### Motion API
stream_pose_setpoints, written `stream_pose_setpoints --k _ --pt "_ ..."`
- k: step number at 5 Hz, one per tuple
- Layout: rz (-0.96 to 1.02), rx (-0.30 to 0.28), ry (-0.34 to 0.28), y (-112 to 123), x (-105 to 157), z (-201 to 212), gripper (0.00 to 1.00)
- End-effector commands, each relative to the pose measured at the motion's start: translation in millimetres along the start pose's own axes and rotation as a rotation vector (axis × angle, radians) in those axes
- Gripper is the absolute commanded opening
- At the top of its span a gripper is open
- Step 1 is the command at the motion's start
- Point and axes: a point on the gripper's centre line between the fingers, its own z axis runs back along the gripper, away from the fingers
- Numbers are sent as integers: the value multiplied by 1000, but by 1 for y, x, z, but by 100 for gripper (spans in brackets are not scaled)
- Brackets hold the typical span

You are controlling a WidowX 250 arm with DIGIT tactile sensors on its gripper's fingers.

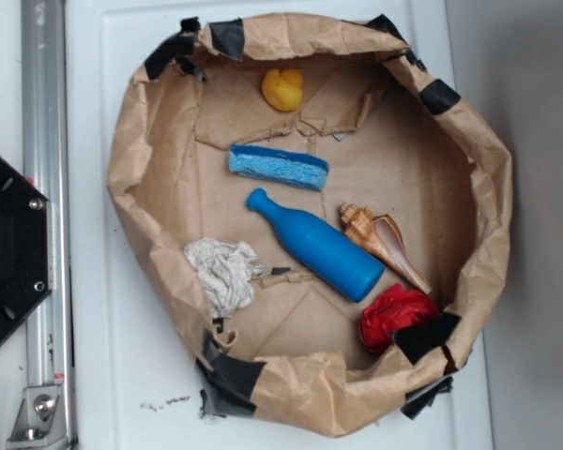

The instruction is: Grab the blue sponge.

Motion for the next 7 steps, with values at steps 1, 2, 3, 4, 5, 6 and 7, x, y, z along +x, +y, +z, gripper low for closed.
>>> stream_pose_setpoints --k 1,2,3,4,5,6,7 --pt "0 0 0 0 0 0 100" --pt "78 104 -63 30 39 -25 100" --pt "-52 156 -29 37 87 -67 100" --pt "-107 242 -43 42 113 -113 100" --pt "-307 162 -46 30 120 -165 100" --pt "-364 152 -44 34 104 -193 100" --pt "-273 136 -1 36 111 -224 100"
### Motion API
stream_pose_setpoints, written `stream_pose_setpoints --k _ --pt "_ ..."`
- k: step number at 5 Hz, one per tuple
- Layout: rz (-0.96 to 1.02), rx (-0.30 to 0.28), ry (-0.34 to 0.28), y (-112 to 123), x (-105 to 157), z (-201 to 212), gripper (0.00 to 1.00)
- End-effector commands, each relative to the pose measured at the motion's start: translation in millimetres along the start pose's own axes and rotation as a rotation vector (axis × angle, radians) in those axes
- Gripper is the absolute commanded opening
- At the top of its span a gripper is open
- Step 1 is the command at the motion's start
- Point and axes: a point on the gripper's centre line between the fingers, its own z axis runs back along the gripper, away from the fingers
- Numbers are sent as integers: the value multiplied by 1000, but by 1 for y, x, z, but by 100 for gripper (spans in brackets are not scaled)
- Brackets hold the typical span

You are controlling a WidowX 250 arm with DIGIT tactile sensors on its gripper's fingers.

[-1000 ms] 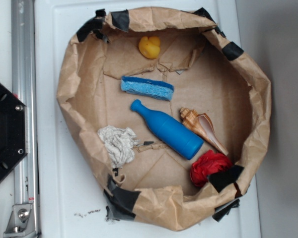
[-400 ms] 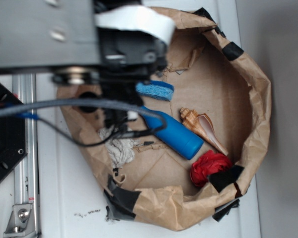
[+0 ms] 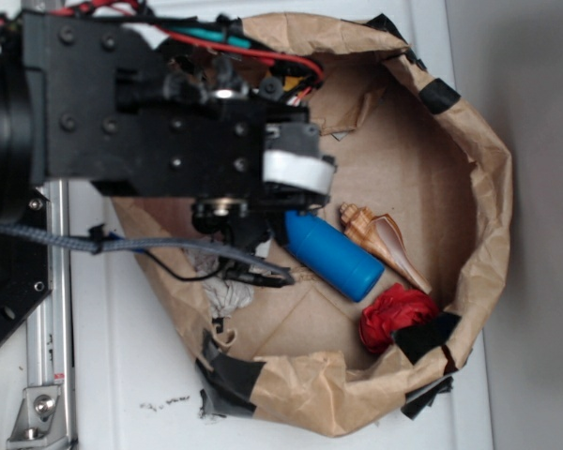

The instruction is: Grab the blue sponge.

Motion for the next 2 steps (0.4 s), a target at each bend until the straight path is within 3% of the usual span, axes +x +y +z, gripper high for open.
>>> stream_pose_setpoints --k 1,2 --pt "126 -37 67 18 13 -45 100" --pt "159 -21 81 29 21 -47 0"
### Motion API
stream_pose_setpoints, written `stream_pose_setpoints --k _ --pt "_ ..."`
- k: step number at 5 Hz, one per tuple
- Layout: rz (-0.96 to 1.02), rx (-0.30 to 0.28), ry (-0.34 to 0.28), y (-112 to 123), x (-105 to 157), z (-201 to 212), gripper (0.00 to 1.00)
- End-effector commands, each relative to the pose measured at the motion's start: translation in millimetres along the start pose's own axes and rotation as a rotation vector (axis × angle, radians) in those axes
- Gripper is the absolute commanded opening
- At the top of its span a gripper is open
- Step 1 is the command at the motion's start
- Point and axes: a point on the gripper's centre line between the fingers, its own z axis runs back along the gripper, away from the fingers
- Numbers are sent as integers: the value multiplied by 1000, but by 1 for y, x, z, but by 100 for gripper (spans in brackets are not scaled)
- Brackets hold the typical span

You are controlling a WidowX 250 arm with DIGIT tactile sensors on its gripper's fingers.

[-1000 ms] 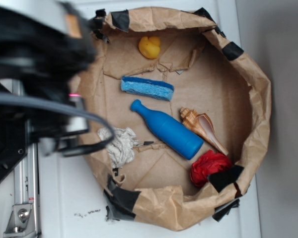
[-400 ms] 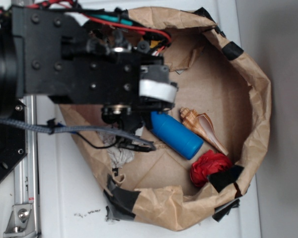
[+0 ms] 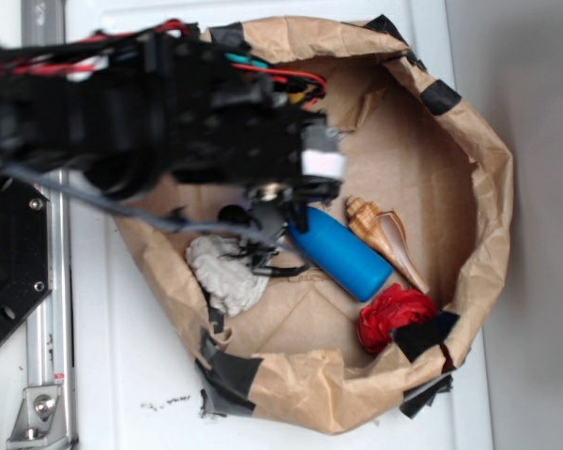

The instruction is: Grab the blue sponge.

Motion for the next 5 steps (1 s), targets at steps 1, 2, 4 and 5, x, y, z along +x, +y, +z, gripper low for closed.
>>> stream_pose_setpoints --k 1,2,4,5 --pt "42 12 3 12 5 9 0" --pt "23 86 6 13 5 44 0" --pt "215 57 -97 0 13 147 0" --pt "303 -35 -47 -9 21 173 0"
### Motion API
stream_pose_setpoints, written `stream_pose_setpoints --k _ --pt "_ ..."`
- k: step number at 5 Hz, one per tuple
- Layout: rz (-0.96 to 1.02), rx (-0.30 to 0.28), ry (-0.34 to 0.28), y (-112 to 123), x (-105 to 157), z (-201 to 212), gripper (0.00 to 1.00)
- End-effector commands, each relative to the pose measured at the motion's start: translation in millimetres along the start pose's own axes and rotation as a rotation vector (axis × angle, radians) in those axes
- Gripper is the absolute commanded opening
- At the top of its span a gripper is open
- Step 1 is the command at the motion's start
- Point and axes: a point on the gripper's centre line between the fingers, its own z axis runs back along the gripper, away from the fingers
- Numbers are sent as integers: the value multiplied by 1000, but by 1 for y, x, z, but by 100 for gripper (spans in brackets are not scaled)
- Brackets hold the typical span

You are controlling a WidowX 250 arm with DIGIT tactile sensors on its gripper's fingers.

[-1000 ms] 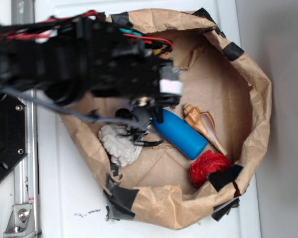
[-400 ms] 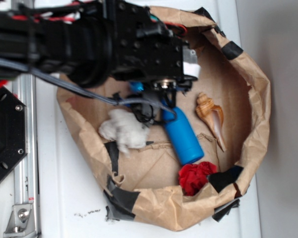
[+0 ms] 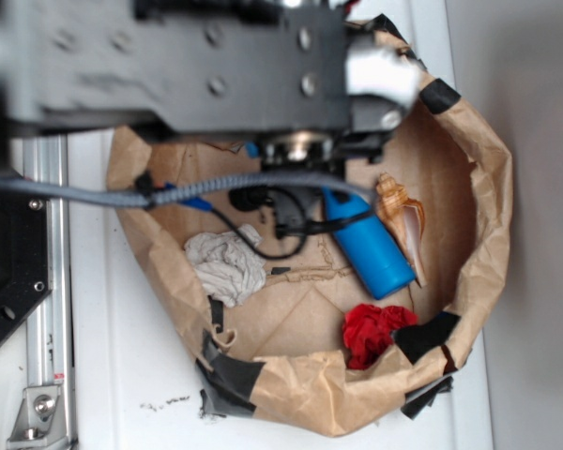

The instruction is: Grab the blue sponge.

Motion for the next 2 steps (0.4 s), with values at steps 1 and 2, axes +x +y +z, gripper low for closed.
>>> stream_pose_setpoints --k 1,2 --pt "132 -123 14 -38 14 38 0" --pt "166 -142 29 -52 11 33 0"
